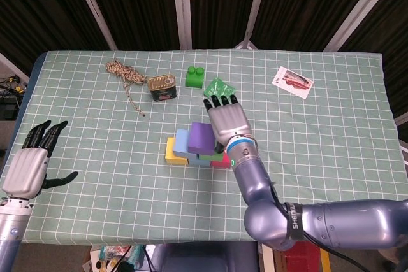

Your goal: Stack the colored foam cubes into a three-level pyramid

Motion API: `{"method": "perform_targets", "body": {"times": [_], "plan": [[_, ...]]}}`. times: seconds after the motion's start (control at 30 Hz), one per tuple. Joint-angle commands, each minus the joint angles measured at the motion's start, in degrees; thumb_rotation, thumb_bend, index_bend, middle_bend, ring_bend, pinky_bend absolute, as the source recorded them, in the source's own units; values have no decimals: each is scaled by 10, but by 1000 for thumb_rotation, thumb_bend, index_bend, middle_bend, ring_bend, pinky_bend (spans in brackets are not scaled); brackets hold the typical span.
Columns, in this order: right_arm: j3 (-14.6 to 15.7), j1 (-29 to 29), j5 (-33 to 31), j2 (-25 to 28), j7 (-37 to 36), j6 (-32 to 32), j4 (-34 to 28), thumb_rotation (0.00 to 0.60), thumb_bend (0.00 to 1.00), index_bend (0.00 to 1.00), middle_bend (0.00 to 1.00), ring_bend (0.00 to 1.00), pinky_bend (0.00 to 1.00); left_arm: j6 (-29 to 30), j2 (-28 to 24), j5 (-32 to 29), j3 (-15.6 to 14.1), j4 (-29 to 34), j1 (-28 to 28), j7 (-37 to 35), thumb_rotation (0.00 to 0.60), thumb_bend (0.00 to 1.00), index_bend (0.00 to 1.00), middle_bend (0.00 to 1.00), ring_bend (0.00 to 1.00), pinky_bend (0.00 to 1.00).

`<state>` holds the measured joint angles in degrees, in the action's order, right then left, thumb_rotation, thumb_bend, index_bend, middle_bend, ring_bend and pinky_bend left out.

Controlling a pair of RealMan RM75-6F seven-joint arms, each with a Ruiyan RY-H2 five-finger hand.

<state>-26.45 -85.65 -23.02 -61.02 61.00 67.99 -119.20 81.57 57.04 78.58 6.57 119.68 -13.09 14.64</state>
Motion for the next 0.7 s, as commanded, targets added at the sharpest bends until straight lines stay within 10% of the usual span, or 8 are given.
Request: {"method": "perform_targets", "body": {"times": [0.03,0.27,0.7], "plan": [[12,27,26,51,3,24,-35,600,160,0,0,0,0,2,0,1,0,-2,1,3,600,65,62,107,12,14],[38,139,117,146,-80,29,-86,600,160,0,0,0,0,11,12,4,1,-19,2,11,600,65,61,107,12,14],[188,496,570,163,-410,60,-72,600,160,0,0,0,0,50,69,25,0,-120,18,-18,600,65,21,65,4,14]]}}
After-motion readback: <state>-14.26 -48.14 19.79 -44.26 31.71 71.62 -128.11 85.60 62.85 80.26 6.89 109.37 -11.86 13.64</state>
